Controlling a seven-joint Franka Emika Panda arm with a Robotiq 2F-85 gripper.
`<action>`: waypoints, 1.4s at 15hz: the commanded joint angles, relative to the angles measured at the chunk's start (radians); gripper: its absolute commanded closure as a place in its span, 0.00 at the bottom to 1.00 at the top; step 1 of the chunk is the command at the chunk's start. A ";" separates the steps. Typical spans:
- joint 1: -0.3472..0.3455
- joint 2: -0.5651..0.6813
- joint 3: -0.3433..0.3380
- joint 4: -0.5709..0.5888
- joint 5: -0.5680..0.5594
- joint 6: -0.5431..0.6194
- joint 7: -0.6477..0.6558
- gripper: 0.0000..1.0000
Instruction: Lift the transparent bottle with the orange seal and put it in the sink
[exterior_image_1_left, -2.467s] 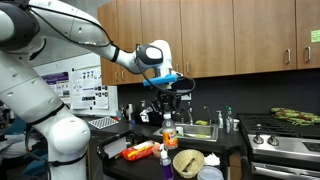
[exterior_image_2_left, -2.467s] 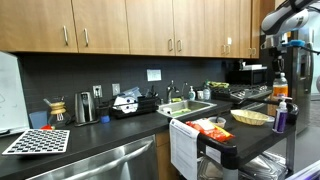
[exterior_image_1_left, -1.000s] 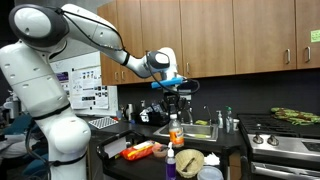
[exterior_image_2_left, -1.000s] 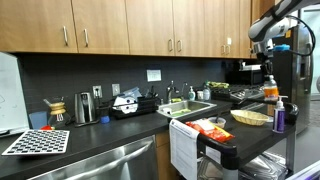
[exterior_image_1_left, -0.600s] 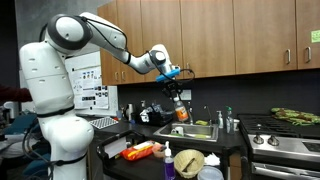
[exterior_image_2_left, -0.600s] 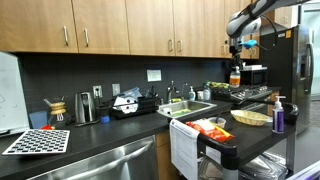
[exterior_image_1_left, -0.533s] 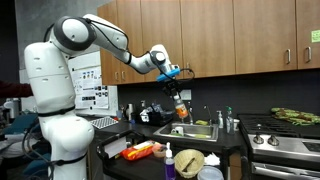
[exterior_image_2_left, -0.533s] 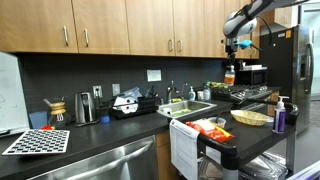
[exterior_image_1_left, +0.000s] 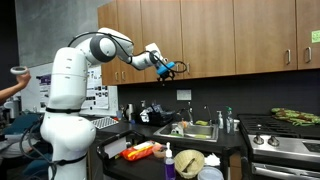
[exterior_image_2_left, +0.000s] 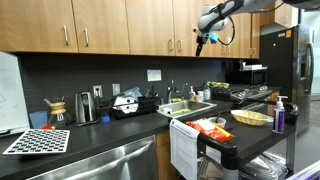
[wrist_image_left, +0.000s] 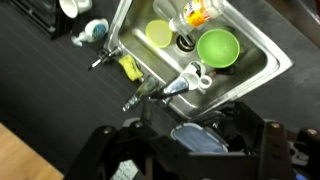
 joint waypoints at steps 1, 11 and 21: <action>-0.001 0.185 0.068 0.253 0.090 0.066 -0.115 0.00; 0.168 0.537 0.072 0.729 0.003 -0.284 0.267 0.00; 0.240 0.525 0.042 0.620 -0.032 -0.454 0.646 0.00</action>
